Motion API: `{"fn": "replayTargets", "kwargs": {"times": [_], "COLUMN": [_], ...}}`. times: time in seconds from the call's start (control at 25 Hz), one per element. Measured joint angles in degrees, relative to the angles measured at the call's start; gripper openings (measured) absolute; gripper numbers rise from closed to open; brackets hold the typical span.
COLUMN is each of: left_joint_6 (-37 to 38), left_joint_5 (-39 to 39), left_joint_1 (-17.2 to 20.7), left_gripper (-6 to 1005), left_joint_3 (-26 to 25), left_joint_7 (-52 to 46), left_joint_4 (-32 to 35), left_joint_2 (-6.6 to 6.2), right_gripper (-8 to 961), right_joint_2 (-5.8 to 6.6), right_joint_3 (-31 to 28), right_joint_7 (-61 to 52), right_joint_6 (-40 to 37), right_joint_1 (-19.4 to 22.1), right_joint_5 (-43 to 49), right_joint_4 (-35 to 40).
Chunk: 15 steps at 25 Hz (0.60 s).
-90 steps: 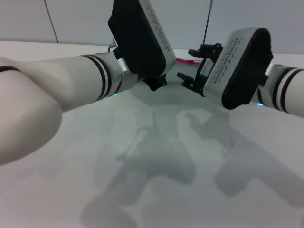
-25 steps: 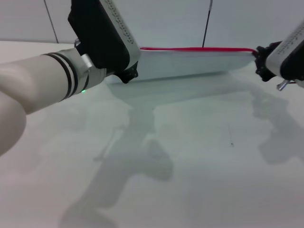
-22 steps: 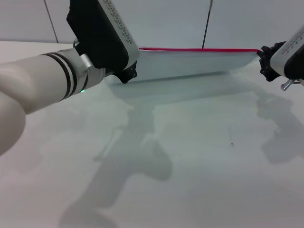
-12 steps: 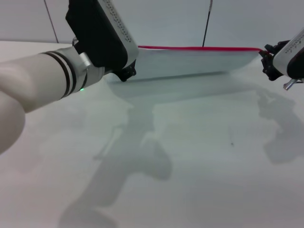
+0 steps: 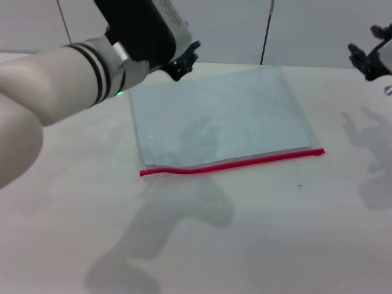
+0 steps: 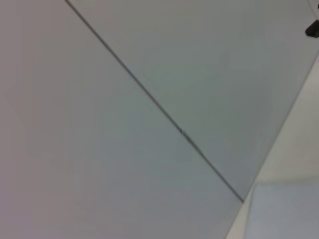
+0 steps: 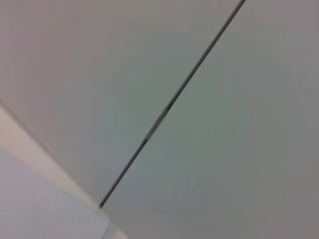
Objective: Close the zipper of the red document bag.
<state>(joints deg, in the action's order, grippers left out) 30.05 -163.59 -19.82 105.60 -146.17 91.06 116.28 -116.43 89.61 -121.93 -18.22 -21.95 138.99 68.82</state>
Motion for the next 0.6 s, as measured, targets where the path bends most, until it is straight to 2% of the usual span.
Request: {"fn": "replayTargets", "kwargs": {"times": [0.08,0.2,0.28,0.32,0.4,0.44,0.48,0.6], "left_joint_6": [-1.2,-4.8,-11.1,-11.1,-18.0,-24.6,-24.6,-38.6], "left_joint_5": [0.3,0.6,0.6,0.6,0.6,0.6,0.6,2.0], "left_joint_1": [-0.3,0.5,3.2,3.2,6.1,8.1,8.1,10.5], "left_gripper": [276,379,438,467,526,555,594,712], "left_joint_3": [0.1,0.0,-0.5,-0.5,-0.6,0.1,0.1,1.7], "left_joint_7": [-1.8,-4.9,-6.7,-6.7,-7.4,-7.3,-7.3,-7.9], "left_joint_4": [0.0,0.4,0.5,0.5,-0.3,-2.2,-2.2,-8.1], "left_joint_2": [0.01,0.01,0.00,0.00,-0.01,-0.04,-0.04,-0.03], "right_gripper": [478,479,480,479,477,477,476,473], "right_joint_2": [-0.04,-0.03,0.03,0.04,0.06,0.06,0.08,0.18], "right_joint_3": [0.4,2.2,5.2,7.2,11.3,13.7,16.0,24.2], "right_joint_7": [-1.4,-3.2,-3.7,-3.7,-3.7,-3.8,-3.9,-6.1], "right_joint_6": [1.1,3.5,7.7,10.4,17.0,21.2,25.1,41.0], "right_joint_1": [0.7,1.8,3.1,3.8,5.3,6.0,6.5,7.2], "right_joint_5": [0.0,-1.4,-4.1,-5.8,-9.2,-11.2,-12.9,-18.0], "right_joint_4": [1.3,2.4,3.1,3.4,4.0,4.0,3.8,0.3]}}
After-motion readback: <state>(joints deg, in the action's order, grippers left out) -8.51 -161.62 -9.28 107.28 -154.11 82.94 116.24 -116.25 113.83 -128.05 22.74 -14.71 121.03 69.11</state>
